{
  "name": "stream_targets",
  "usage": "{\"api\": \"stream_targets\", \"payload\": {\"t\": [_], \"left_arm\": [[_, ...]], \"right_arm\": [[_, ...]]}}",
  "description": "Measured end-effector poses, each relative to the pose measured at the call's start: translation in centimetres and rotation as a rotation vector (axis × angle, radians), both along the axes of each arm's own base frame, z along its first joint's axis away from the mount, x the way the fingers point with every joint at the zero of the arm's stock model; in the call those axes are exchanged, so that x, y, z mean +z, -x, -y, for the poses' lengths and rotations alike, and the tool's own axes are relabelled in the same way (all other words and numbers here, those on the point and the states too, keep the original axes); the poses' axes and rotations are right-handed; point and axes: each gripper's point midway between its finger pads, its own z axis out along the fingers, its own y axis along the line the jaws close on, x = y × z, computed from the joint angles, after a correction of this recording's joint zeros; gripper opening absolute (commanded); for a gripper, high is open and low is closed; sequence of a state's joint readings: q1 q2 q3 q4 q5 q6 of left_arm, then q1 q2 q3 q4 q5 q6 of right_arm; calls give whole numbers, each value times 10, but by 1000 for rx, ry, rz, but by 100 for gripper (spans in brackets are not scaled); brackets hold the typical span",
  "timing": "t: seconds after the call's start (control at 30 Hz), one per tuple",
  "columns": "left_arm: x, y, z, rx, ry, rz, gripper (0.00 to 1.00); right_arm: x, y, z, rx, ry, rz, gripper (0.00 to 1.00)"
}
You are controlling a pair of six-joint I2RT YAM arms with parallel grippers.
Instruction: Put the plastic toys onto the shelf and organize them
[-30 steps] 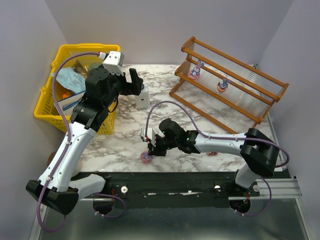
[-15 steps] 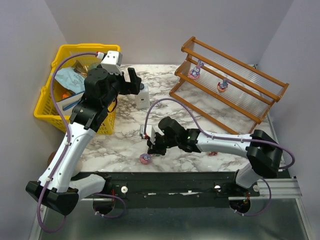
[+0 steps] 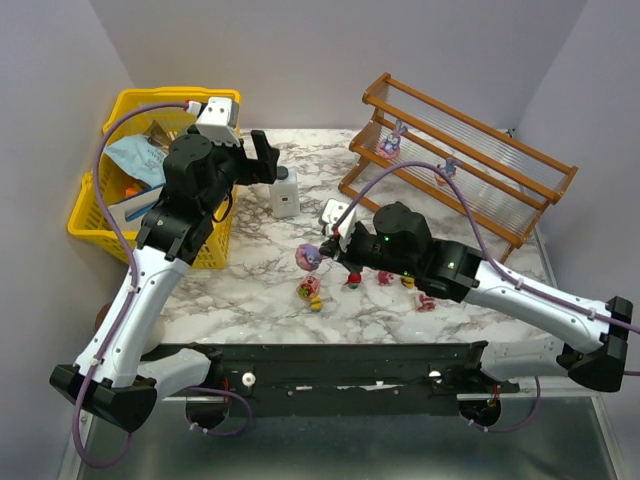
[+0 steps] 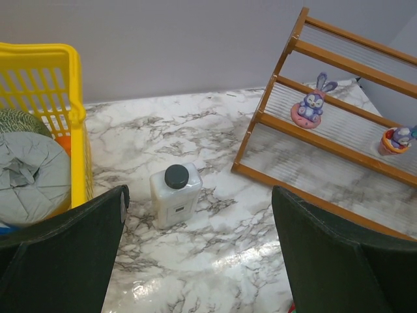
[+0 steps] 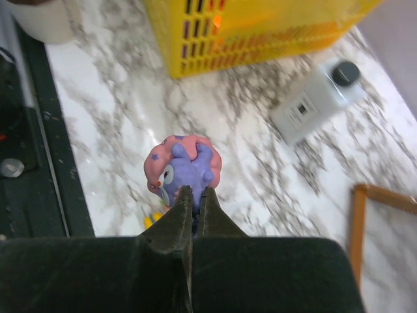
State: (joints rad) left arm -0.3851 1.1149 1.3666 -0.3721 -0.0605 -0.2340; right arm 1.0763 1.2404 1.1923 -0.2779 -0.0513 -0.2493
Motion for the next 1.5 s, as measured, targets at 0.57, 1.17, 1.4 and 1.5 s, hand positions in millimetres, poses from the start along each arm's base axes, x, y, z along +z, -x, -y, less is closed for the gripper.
{"api": "stream_targets", "payload": {"t": [0.57, 1.17, 1.4, 1.5], "left_arm": [[-19, -16, 21, -67, 16, -50, 99], [-40, -19, 28, -92, 27, -94, 99], [-46, -22, 29, -94, 22, -108, 99], [-50, -24, 31, -97, 20, -118, 99]], "right_arm": [[-37, -93, 251, -581, 438, 204, 1], [-1, -132, 371, -687, 608, 251, 1], [-12, -138, 371, -634, 587, 210, 1], [-17, -136, 375, -634, 584, 187, 1]]}}
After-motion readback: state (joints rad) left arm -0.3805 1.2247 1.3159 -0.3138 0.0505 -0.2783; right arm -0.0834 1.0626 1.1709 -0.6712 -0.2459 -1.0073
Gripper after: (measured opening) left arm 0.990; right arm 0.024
